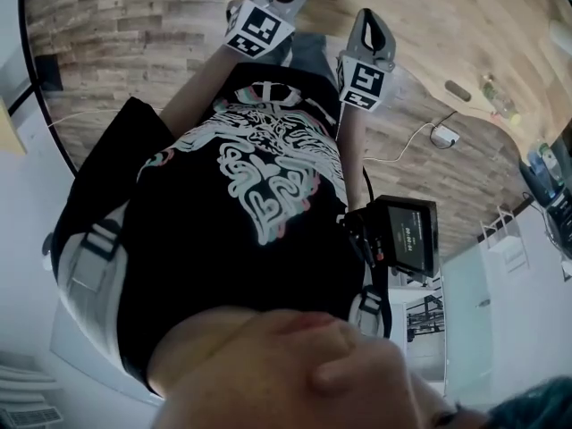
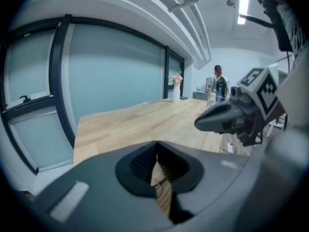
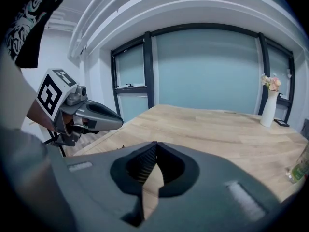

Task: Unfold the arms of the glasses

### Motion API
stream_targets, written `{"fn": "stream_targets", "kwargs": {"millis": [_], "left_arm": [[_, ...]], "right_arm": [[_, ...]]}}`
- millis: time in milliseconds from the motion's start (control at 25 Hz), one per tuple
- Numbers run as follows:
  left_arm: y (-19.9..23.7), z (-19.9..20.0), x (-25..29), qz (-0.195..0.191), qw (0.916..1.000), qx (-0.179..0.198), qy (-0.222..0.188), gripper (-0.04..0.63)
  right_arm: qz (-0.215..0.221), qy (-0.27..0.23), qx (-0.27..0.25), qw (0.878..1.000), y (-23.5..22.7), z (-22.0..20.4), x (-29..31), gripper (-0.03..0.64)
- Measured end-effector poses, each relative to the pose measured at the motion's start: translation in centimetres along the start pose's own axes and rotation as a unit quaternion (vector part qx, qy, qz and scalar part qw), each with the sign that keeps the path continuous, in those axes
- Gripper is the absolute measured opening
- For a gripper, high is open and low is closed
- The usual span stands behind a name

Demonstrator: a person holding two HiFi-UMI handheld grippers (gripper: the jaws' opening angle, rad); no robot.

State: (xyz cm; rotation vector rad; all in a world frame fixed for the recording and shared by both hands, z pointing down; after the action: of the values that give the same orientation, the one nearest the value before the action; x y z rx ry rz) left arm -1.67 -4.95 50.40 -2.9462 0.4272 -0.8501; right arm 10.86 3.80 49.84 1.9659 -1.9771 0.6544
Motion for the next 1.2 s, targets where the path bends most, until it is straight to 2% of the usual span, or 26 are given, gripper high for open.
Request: {"fn": "stream_targets", "kwargs": {"millis": [200,640,1040,1200], "left_arm": [[-1.5,-2.3,1.1,-0.02,0.9989,0.006,0.042,-0.011],[-3.9,-4.9,3.1,-0.065,0.9941,-0.011,0.086,-0.009],[-5.6,-6.5,6.2,-0.089,0.9832,0.051,0.151,0.018],[-5.8,-6.1,6.8,-0.087,0.9806,0.068,0.162,0.025]], "right_arm": [[0.014,0.026,0.008,1.0,-0.2,-1.0,0.8,0.0],[0.041,0.047,0.0,0.998,0.1,-2.9,2.3,0.0],[0.084,0.077,-0.012,0.993,0.1,-3.7,4.5,0.0],[0.105,0.09,-0.014,0.99,0.0,-3.8,4.9,0.0]]}}
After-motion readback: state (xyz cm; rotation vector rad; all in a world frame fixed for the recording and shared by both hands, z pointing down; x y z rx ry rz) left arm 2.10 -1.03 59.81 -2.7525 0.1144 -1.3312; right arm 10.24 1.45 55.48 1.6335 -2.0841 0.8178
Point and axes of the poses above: the fingertips, and each gripper's own axes: x forward along the fingers, y to its left, z out of its top, the point moved 5 cm from there along -x, backward along the fingers, and after that the axes turned 7 degrees about x, right-handed, at the moved point
